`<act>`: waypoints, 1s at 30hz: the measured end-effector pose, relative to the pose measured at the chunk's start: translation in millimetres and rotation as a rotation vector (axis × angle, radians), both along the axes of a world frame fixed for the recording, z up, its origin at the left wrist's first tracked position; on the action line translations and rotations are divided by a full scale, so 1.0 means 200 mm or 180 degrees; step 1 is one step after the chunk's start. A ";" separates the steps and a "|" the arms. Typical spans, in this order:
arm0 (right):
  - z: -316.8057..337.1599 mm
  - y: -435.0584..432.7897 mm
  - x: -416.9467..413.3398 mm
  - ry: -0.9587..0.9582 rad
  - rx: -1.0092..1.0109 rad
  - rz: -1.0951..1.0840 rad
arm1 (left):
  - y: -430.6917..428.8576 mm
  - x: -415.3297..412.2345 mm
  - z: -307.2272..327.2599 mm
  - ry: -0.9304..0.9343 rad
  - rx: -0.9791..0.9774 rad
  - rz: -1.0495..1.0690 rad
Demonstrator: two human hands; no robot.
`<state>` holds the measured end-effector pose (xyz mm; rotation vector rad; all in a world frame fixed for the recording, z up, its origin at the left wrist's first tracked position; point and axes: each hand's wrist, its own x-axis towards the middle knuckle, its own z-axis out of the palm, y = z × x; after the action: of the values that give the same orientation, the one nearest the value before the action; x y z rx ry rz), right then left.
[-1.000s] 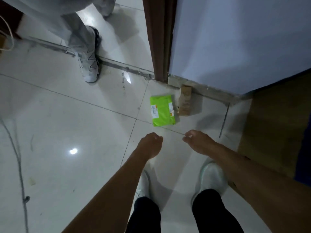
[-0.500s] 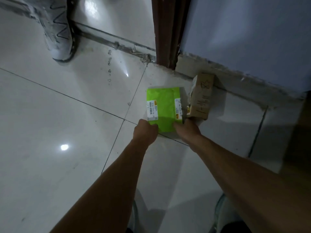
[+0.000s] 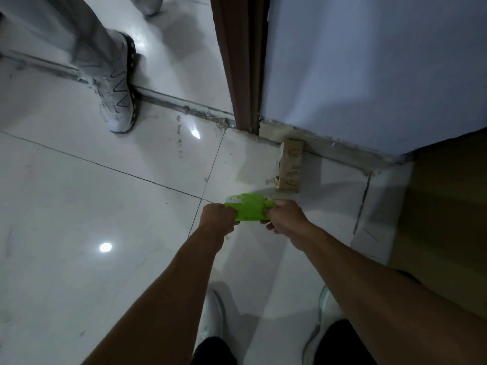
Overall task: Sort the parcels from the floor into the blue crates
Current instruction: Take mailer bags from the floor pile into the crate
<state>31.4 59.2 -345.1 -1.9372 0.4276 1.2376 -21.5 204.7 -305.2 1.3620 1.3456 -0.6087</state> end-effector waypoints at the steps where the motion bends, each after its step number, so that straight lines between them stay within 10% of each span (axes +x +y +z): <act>1: 0.09 -0.01 0.00 -0.0027 0.0023 -0.0019 | 0.00 -0.01 0.08 0.0026 0.0005 -0.0016; 15: 1.63 -0.27 -0.21 0.0177 0.1013 -0.2213 | -0.17 -0.02 1.56 -0.0547 -0.0620 -0.0271; 30: 3.19 -0.74 -0.56 -0.0600 0.1668 -0.2888 | -0.58 -0.12 2.86 -0.1234 -0.1737 -0.0534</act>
<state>-80.4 -89.4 293.1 -1.1576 0.6941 0.4895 -45.5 88.7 266.0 1.0729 0.6889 -0.7167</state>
